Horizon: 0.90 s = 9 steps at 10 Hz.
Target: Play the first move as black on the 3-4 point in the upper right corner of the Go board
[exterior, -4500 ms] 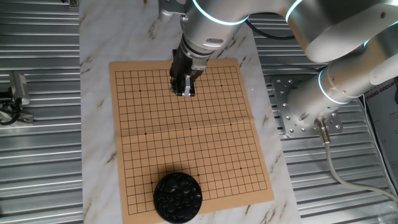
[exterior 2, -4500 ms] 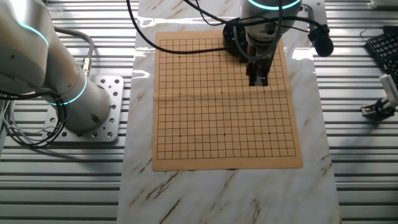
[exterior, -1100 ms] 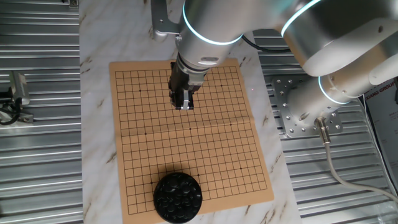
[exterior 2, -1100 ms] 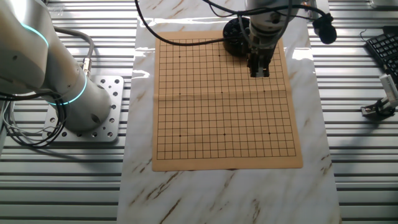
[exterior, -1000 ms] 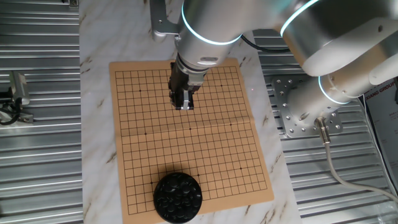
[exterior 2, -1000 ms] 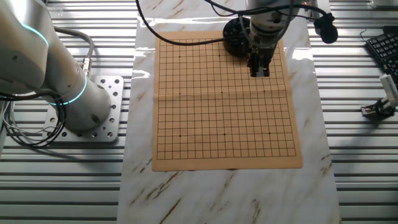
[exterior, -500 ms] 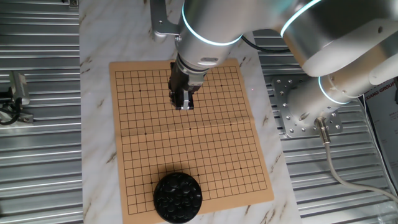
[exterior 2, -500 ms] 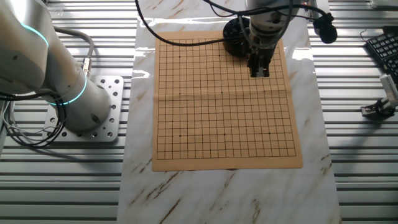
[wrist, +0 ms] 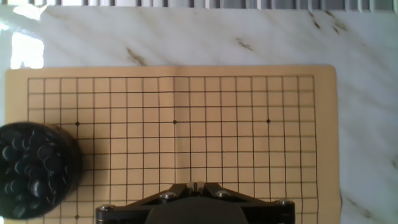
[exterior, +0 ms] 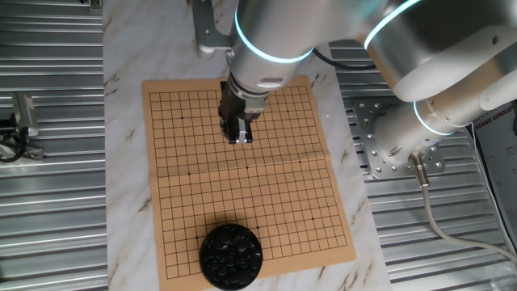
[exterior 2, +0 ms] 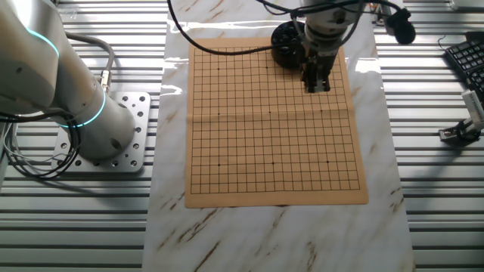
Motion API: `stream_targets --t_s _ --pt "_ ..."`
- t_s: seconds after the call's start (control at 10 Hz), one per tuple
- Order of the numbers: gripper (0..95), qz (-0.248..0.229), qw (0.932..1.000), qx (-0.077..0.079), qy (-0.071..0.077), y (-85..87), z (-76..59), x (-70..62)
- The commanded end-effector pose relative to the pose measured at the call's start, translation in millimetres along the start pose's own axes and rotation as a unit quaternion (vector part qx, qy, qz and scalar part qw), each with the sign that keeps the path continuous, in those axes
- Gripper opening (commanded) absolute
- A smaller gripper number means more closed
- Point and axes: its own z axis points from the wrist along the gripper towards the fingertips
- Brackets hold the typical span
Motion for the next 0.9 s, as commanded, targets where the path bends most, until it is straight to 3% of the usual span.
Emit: stream_targets --t_s 0.1,0.3,0.4,0.6,0.9 --pt "0.0 -0.056 0.9984 -0.009 0.007 0.4 -0.9 0.7" --pt "0.0 -0.064 0.9978 -0.014 0.01 0.4 -0.9 0.7" --pt "0.0 -0.045 0.9985 -0.026 0.015 0.4 -0.9 0.7" --pt "0.0 -0.052 0.998 -0.027 0.023 0.4 -0.9 0.7" --pt "0.0 -0.051 0.9981 -0.027 0.024 0.4 -0.9 0.7"
